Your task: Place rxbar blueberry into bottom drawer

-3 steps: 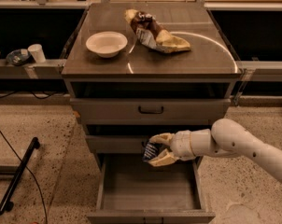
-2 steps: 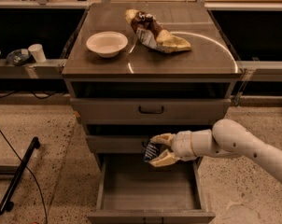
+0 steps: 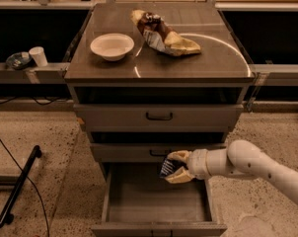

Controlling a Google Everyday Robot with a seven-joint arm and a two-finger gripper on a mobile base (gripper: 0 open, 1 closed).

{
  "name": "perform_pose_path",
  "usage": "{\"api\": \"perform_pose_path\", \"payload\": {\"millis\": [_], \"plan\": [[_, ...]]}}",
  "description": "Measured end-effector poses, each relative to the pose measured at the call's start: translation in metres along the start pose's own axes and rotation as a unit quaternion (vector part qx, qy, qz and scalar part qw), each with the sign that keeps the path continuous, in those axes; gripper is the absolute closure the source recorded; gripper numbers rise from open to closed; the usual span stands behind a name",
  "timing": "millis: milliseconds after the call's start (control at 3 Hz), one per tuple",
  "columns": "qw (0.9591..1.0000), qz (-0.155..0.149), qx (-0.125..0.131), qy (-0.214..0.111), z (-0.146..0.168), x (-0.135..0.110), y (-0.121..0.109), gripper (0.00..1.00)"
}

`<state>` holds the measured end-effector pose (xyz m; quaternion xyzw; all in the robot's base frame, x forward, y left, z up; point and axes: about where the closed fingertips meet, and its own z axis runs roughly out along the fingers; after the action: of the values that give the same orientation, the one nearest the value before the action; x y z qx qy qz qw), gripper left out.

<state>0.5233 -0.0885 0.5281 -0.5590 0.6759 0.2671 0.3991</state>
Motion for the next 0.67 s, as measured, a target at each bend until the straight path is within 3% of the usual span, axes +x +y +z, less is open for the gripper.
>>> {"api": "perform_pose_path", "payload": {"millis": [333,667], "plan": [[0.9977,0.059,0.034,-0.003,0.007,0.089,0.002,1.0],[0.9951,0.089,0.038,-0.021,0.025,0.154,0.013,1.0]]}}
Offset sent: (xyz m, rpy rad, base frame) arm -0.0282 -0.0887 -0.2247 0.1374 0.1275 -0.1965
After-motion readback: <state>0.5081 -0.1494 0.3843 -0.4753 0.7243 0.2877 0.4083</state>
